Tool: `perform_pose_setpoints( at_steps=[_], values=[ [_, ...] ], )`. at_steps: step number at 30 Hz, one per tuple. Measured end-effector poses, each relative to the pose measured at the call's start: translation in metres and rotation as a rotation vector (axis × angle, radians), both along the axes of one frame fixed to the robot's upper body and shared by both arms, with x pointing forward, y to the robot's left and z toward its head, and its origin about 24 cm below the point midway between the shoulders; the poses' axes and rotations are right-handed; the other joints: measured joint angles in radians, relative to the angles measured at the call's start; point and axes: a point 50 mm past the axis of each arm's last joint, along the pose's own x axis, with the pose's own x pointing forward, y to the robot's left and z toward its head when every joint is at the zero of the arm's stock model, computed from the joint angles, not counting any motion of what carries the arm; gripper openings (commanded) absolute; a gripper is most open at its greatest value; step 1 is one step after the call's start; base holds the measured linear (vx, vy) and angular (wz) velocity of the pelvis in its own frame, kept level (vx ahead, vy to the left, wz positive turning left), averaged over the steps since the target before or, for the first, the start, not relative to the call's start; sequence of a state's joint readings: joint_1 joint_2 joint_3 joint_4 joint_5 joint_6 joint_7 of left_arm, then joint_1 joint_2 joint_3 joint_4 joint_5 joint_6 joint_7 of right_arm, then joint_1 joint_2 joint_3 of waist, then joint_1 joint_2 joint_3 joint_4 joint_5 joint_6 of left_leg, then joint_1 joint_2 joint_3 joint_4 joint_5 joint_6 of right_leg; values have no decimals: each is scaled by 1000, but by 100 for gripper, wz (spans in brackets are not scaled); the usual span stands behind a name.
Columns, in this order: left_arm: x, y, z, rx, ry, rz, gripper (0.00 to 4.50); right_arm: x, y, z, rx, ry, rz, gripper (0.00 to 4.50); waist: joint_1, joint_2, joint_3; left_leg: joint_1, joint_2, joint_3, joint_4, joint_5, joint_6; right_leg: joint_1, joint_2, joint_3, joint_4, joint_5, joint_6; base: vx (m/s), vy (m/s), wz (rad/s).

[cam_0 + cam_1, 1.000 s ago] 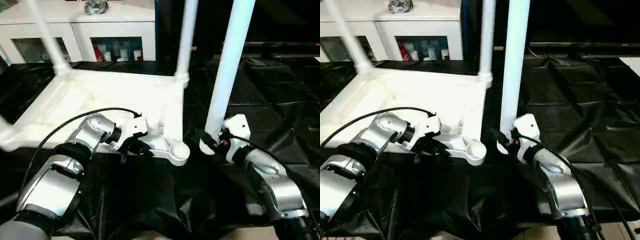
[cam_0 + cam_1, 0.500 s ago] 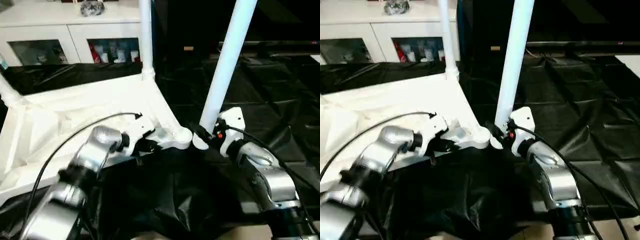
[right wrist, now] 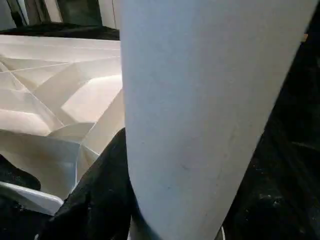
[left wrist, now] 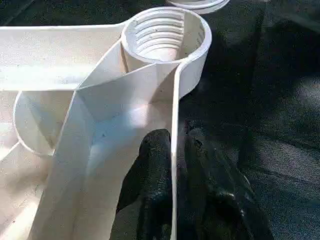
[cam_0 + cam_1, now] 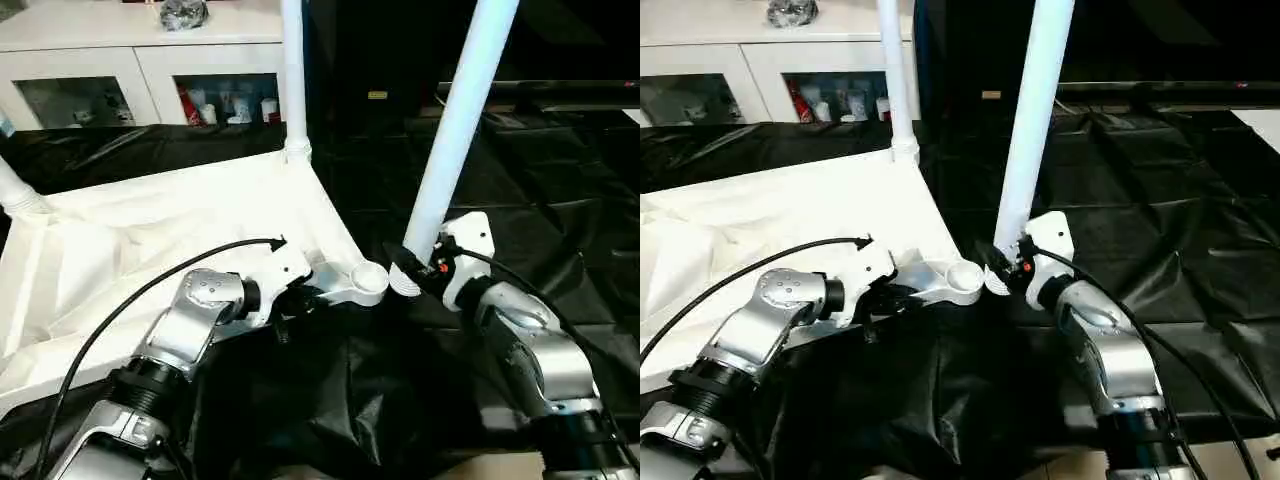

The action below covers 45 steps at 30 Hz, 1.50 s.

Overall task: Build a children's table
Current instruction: Rotate table base, then insert table leg to table base

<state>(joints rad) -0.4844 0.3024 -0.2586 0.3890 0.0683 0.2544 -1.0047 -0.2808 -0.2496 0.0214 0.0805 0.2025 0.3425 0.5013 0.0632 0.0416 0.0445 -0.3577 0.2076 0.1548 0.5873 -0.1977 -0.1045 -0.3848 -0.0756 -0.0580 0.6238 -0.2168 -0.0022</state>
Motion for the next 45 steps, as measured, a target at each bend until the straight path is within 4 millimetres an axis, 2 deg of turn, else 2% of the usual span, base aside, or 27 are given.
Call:
perform_pose_setpoints(
  at_steps=[12, 15, 20, 30, 33, 38, 41, 45],
  values=[
    [6, 6, -1, -15, 13, -31, 69, 0, 2, 0, -3, 0, 14, 189, -4, 0, 0, 1, 0, 0, 0, 0, 0, 0, 0, 0, 1, 0, 0, 0, 0, 0],
    [6, 8, -1, -17, 18, -37, 34, 0, 3, 0, -2, 0, 17, 189, -5, 0, 0, 1, 0, 0, -1, 0, 0, 0, 0, 0, 1, 0, 0, 0, 0, 0],
    [6, 15, 0, -18, 27, -40, 3, -1, 5, -1, -2, 4, 28, 189, -1, 1, 0, 1, 0, 0, -1, 0, -1, 0, 0, 0, 1, 0, 0, 0, 0, 0],
    [3, 18, 0, -4, 12, -57, 3, 1, 7, 0, 2, 5, 52, 189, -5, 0, 0, 0, 0, 0, -2, 0, 0, 0, 0, 0, -1, 0, 0, 0, 0, 0],
    [2, 18, 1, -3, 20, -53, 3, 7, 11, 10, 66, 6, 86, 189, -9, 0, 0, 0, 0, 0, -2, 0, 0, 0, 0, 0, -1, 0, 0, 0, 0, 0],
    [1, 8, 2, -21, 38, -62, 3, 11, 25, 22, 143, 33, 207, 189, 3, 0, 0, 1, 0, 0, -1, -1, 1, 0, 0, -1, -4, 0, 0, 0, 0, 0],
    [0, 3, 2, -24, 38, -70, 0, 10, 28, 22, 108, 73, 299, 189, 8, -1, 1, -1, 0, 1, 0, -1, 8, 0, -1, -1, -7, 0, 0, 0, 0, 0],
    [0, 0, 2, -19, 34, -65, 0, 14, 31, 14, 49, 128, 326, 188, 17, -1, 0, -1, 0, 2, 0, 0, 11, 0, -1, -1, -8, 0, 0, 0, 0, 0]
  ],
)
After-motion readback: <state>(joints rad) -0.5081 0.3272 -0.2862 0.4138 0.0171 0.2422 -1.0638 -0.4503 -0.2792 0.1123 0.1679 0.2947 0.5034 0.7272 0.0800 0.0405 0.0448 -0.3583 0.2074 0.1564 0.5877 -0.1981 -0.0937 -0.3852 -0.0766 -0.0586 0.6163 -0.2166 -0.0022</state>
